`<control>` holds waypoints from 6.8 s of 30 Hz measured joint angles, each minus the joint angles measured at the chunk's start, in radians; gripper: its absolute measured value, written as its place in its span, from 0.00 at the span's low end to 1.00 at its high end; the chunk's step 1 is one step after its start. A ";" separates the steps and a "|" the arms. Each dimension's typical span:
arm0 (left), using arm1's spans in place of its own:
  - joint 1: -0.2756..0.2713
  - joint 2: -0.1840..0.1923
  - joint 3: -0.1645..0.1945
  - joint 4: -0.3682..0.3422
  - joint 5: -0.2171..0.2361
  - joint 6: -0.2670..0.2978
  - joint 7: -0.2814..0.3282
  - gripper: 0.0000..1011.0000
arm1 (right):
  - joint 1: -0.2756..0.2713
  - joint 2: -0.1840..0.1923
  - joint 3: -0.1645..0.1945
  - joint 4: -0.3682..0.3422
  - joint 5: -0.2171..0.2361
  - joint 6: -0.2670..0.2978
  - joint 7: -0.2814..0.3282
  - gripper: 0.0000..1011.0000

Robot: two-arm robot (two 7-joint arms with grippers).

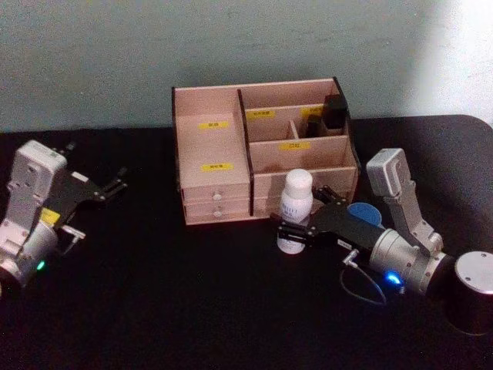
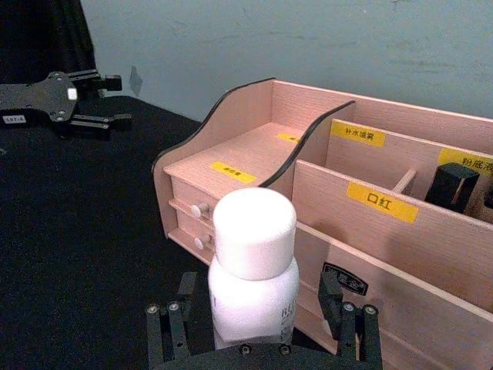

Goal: Pick up the facial cleanser and watermelon frost from the table and place them into the tiered storage box.

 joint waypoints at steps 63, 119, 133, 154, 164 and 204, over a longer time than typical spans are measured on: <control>0.000 0.000 0.000 0.000 0.000 0.000 0.000 0.99 | -0.017 0.047 0.025 -0.124 0.063 0.037 0.029 0.58; 0.000 0.000 0.000 0.000 0.000 0.000 0.000 0.99 | 0.303 -0.101 0.021 0.163 0.030 0.012 -0.047 0.58; 0.000 0.000 0.000 0.000 0.000 0.000 0.000 0.99 | 0.347 -0.142 0.021 0.246 -0.003 -0.002 -0.059 0.58; 0.000 0.000 0.000 0.000 0.000 0.000 0.000 0.99 | 0.390 -0.186 0.024 0.343 -0.047 -0.026 -0.057 0.58; 0.000 0.000 0.000 0.000 0.000 0.000 0.000 0.99 | 0.403 -0.197 0.026 0.383 -0.063 -0.027 -0.052 0.58; 0.000 0.000 0.000 0.000 0.000 0.000 0.000 0.99 | 0.421 -0.227 0.037 0.480 -0.104 -0.004 -0.054 0.58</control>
